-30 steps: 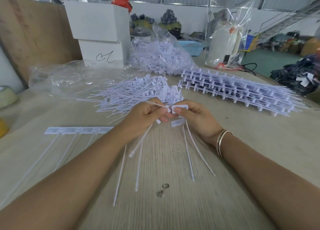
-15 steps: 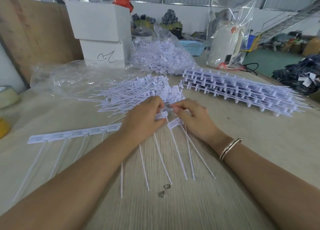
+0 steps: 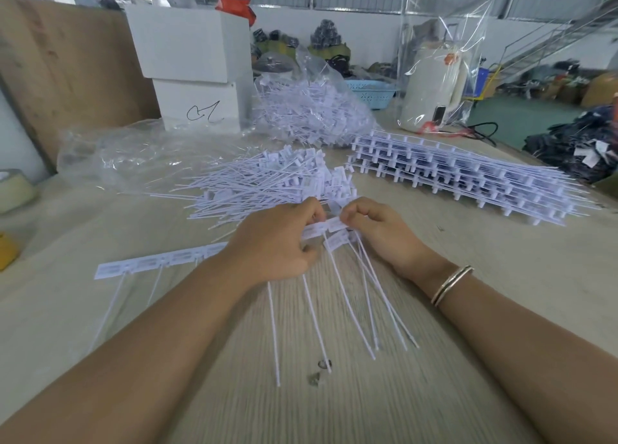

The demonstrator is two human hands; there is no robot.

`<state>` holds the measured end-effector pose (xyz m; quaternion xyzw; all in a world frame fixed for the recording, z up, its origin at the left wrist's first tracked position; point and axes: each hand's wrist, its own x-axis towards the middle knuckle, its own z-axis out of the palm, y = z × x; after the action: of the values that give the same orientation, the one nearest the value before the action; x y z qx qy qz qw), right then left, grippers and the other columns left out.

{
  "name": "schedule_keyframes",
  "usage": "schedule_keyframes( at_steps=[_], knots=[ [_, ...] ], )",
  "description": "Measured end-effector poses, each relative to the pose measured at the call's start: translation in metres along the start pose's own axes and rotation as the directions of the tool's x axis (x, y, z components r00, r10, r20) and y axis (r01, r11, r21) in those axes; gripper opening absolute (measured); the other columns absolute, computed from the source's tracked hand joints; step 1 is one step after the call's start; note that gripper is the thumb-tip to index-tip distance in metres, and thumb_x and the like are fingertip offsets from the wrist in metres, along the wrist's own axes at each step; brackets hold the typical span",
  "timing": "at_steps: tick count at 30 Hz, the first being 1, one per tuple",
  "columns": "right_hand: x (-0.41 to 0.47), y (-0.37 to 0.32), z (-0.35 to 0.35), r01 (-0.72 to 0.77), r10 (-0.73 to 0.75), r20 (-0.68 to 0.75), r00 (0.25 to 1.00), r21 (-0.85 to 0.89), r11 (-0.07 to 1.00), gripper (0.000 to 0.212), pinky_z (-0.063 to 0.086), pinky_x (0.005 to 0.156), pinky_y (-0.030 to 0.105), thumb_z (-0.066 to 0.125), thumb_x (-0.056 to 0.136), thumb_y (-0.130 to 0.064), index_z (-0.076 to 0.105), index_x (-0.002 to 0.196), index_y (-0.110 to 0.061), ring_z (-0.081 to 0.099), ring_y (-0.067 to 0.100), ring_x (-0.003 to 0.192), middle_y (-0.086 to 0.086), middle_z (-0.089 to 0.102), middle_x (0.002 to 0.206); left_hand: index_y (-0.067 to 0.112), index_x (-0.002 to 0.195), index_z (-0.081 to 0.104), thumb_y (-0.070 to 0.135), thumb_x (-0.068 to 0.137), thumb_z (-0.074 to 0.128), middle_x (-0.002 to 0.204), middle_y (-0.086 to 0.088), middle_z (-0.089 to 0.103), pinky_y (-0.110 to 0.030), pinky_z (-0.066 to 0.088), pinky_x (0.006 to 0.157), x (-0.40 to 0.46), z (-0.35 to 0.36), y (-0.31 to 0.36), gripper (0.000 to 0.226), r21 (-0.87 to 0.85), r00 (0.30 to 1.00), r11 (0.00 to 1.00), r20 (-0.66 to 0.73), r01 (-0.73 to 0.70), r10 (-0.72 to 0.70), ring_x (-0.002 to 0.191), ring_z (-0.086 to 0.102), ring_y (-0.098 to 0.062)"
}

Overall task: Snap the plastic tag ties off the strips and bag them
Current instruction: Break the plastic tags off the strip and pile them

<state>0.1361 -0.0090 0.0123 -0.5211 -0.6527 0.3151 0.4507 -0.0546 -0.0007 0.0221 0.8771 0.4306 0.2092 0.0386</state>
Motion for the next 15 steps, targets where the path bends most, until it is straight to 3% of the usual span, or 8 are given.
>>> schedule_keyframes(
  at_steps=[4, 8, 10, 13, 15],
  knots=[
    [-0.002, -0.001, -0.001, -0.007, 0.001, 0.100, 0.995, 0.060, 0.998, 0.025, 0.036, 0.072, 0.026, 0.055, 0.091, -0.016, 0.057, 0.081, 0.007, 0.048, 0.011, 0.072, 0.006, 0.051, 0.076, 0.029, 0.099, 0.042, 0.040, 0.085, 0.056, 0.091, 0.011, 0.060, -0.030, 0.038, 0.056, 0.004, 0.008, 0.005, 0.022, 0.070, 0.994, 0.997, -0.107, -0.023, 0.030, 0.076, 0.057, -0.016],
    [-0.004, -0.005, 0.001, 0.035, -0.029, 0.178, 0.984, -0.029, 0.999, 0.011, 0.039, 0.069, 0.009, 0.062, 0.088, -0.018, 0.065, 0.079, -0.011, 0.054, -0.004, 0.070, -0.002, 0.058, 0.081, 0.031, 0.084, 0.046, 0.040, 0.083, 0.056, 0.070, 0.015, 0.048, -0.023, 0.022, 0.047, 0.003, 0.010, 0.004, 0.013, 0.073, 0.984, 0.996, -0.171, -0.042, 0.054, 0.065, 0.045, -0.013],
    [-0.005, -0.006, 0.002, 0.058, -0.047, 0.176, 0.983, -0.059, 0.997, 0.005, 0.039, 0.073, 0.011, 0.063, 0.087, -0.014, 0.066, 0.084, -0.011, 0.054, 0.000, 0.076, 0.001, 0.058, 0.087, 0.033, 0.080, 0.048, 0.038, 0.082, 0.060, 0.067, 0.015, 0.050, -0.024, 0.028, 0.049, 0.002, 0.011, 0.002, 0.013, -0.012, 0.989, 1.000, -0.148, -0.015, 0.013, 0.065, 0.050, -0.013],
    [-0.006, -0.007, 0.001, 0.122, -0.107, 0.161, 0.981, -0.083, 0.989, 0.004, 0.039, 0.076, 0.013, 0.062, 0.087, -0.010, 0.066, 0.088, -0.009, 0.054, 0.005, 0.080, 0.004, 0.057, 0.090, 0.031, 0.080, 0.057, 0.035, 0.080, 0.070, 0.078, 0.009, 0.065, -0.031, 0.048, 0.064, 0.004, 0.013, 0.000, 0.014, -0.292, 0.991, 0.955, -0.102, 0.050, -0.084, 0.073, 0.062, -0.014],
    [-0.006, -0.007, 0.000, 0.166, -0.149, 0.154, 0.977, -0.104, 0.981, 0.006, 0.039, 0.077, 0.014, 0.062, 0.087, -0.008, 0.067, 0.090, -0.007, 0.053, 0.007, 0.081, 0.003, 0.057, 0.089, 0.033, 0.077, 0.061, 0.032, 0.077, 0.075, 0.078, 0.010, 0.067, -0.027, 0.050, 0.068, 0.005, 0.014, -0.001, 0.014, -0.431, 0.987, 0.899, -0.095, 0.076, -0.129, 0.073, 0.063, -0.006]
  ],
)
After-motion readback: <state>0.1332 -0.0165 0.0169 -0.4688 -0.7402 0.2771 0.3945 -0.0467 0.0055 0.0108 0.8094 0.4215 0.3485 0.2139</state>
